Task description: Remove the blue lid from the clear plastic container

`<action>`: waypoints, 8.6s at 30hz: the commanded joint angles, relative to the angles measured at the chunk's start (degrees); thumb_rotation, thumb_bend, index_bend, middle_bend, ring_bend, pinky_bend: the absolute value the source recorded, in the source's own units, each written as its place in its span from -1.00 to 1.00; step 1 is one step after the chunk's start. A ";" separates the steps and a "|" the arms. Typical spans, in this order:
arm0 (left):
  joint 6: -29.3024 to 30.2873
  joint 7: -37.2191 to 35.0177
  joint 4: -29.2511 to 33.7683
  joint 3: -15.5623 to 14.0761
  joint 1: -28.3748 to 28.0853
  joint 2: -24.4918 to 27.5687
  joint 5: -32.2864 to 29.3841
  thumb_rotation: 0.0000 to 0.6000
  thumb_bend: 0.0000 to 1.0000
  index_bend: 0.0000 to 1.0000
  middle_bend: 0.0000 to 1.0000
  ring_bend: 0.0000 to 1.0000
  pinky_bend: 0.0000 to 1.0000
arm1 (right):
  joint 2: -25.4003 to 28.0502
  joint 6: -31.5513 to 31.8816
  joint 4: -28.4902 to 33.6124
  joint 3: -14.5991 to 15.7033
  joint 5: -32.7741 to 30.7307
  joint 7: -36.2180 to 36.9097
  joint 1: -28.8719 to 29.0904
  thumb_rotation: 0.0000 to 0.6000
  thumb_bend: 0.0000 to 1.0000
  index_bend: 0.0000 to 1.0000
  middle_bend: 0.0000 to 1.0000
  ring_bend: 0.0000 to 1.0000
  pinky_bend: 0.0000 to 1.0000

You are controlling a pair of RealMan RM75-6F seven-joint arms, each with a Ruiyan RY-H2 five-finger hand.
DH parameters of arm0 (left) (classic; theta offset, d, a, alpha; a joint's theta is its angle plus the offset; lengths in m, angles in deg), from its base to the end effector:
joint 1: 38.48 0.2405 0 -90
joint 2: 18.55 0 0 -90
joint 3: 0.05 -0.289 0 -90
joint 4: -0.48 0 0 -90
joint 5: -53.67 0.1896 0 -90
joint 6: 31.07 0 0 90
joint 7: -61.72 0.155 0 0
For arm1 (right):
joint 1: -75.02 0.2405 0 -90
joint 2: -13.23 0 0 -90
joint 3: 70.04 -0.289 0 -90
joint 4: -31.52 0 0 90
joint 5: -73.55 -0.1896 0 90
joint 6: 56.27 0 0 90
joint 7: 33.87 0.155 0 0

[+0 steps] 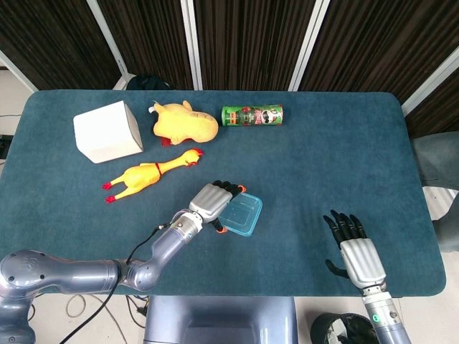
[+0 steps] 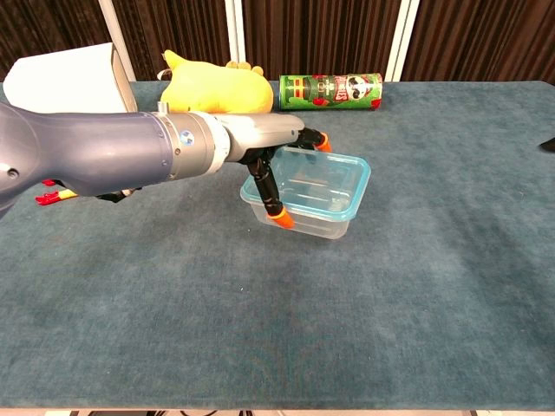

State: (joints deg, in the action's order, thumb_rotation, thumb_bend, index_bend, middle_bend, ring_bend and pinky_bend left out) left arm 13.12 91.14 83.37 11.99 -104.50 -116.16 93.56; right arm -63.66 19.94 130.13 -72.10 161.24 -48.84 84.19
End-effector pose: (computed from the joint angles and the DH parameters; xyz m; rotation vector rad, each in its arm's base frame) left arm -0.0333 0.3896 -0.0786 -2.1647 -1.0145 -0.8620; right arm -0.2749 -0.2048 0.0861 1.5897 -0.9984 0.9514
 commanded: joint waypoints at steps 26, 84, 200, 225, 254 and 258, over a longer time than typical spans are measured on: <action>1.34 2.05 -3.60 -1.58 -2.56 -5.73 -3.60 1.00 -0.85 -0.58 -0.50 -0.64 -0.38 | -14.00 -3.28 -1.67 -2.81 -4.83 -6.98 4.22 1.00 -0.39 -1.00 -1.00 -1.00 -1.00; 2.78 3.25 -5.22 -0.34 -3.42 -8.87 -4.77 1.00 -0.84 -0.57 -0.50 -0.64 -0.38 | -28.33 -2.79 -4.03 -8.81 -17.23 -15.96 10.13 1.00 -0.39 -1.00 -1.00 -1.00 -1.00; -1.02 1.51 -4.05 -0.61 -5.44 -6.79 -5.83 1.00 -0.78 -0.57 -0.51 -0.62 -0.31 | -32.05 2.14 -5.42 -11.86 -19.92 -10.98 13.95 1.00 -0.39 -1.00 -1.00 -1.00 -1.00; -4.27 -1.15 -2.78 -1.69 -6.55 -4.23 -6.21 1.00 -0.78 -0.59 -0.54 -0.66 -0.36 | -32.29 2.26 -8.09 -10.67 -18.01 -8.59 13.94 1.00 -0.39 -1.00 -1.00 -1.00 -1.00; -4.08 -3.41 -2.02 -2.88 -7.06 -2.61 -4.85 1.00 -0.79 -0.60 -0.54 -0.66 -0.36 | -33.70 2.09 -11.95 -11.91 -16.81 -8.71 15.45 1.00 -0.31 -0.28 -0.85 -1.00 -1.00; -3.56 -3.59 -2.18 -2.91 -6.96 -2.52 -4.63 1.00 -0.78 -0.60 -0.54 -0.66 -0.36 | -33.43 2.11 -11.95 -11.76 -16.82 -8.55 15.27 1.00 -0.24 -0.13 -0.80 -1.00 -1.00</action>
State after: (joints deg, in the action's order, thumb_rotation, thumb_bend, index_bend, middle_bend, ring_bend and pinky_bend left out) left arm 9.49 87.58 81.22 9.07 -111.48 -118.70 88.89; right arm -97.09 22.05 118.18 -83.87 144.41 -57.40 99.48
